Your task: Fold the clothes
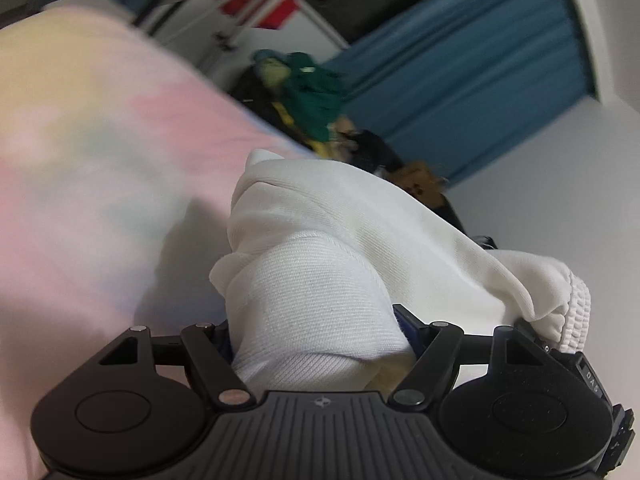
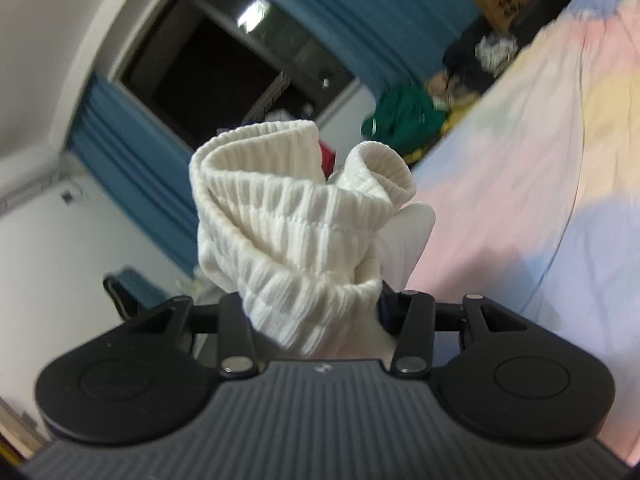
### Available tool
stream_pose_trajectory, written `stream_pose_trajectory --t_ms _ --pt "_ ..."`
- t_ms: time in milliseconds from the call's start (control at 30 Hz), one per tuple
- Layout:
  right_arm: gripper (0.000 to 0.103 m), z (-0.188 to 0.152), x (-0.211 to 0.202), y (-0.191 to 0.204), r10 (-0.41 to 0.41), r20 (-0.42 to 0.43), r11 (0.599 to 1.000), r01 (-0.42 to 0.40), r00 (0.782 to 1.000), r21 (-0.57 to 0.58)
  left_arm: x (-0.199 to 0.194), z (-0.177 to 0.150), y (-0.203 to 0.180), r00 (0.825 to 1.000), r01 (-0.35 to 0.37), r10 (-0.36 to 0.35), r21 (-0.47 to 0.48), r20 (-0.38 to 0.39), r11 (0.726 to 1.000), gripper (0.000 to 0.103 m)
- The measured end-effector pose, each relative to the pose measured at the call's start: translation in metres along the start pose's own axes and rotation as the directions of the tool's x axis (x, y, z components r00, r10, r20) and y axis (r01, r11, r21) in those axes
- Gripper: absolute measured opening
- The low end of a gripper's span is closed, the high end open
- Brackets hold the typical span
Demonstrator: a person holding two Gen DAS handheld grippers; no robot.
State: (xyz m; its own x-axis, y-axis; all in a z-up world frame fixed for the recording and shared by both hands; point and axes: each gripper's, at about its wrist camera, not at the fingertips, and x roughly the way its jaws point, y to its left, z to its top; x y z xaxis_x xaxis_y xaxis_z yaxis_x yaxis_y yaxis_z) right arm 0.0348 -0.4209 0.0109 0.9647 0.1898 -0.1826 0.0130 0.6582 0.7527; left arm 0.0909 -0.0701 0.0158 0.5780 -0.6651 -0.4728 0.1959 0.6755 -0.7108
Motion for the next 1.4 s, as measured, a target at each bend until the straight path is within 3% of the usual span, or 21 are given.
stream_pose_trajectory --t_ms 233,400,633,733,967,1167,1300,1400 --pt "0.047 0.077 -0.011 -0.052 -0.034 0.114 0.999 0.032 0.993 0.016 0.106 0.017 -0.079 0.996 0.062 -0.055 0.096 -0.069 0.993 0.074" --pt "0.047 0.109 -0.017 -0.118 -0.093 0.183 0.994 0.081 0.979 0.073 0.192 -0.001 -0.115 0.988 0.088 -0.070 0.129 -0.138 0.988 0.074" --pt "0.047 0.106 -0.030 -0.223 -0.192 0.268 0.973 0.147 0.944 0.181 0.313 -0.050 -0.133 0.964 0.099 -0.050 0.177 -0.261 0.979 0.074" --pt "0.047 0.094 -0.037 -0.257 -0.227 0.265 0.958 0.166 0.937 0.235 0.345 -0.074 -0.131 0.963 0.099 -0.036 0.228 -0.268 0.969 0.076" --pt "0.049 0.055 -0.045 -0.314 -0.294 0.240 0.906 0.189 0.925 0.379 0.374 -0.091 -0.112 0.959 0.115 -0.028 0.299 -0.282 0.947 0.080" --pt "0.054 0.039 -0.044 -0.338 -0.318 0.221 0.865 0.186 0.922 0.467 0.350 -0.093 -0.107 0.953 0.123 -0.026 0.304 -0.303 0.945 0.084" --pt "0.064 0.048 -0.051 -0.328 -0.380 0.150 0.832 0.266 0.913 0.487 0.327 -0.092 -0.118 0.945 0.094 0.021 0.332 -0.326 0.939 0.086" --pt "0.073 0.055 -0.064 -0.307 -0.462 0.099 0.808 0.373 0.881 0.456 0.295 -0.089 -0.133 0.952 0.060 0.062 0.379 -0.301 0.924 0.089"
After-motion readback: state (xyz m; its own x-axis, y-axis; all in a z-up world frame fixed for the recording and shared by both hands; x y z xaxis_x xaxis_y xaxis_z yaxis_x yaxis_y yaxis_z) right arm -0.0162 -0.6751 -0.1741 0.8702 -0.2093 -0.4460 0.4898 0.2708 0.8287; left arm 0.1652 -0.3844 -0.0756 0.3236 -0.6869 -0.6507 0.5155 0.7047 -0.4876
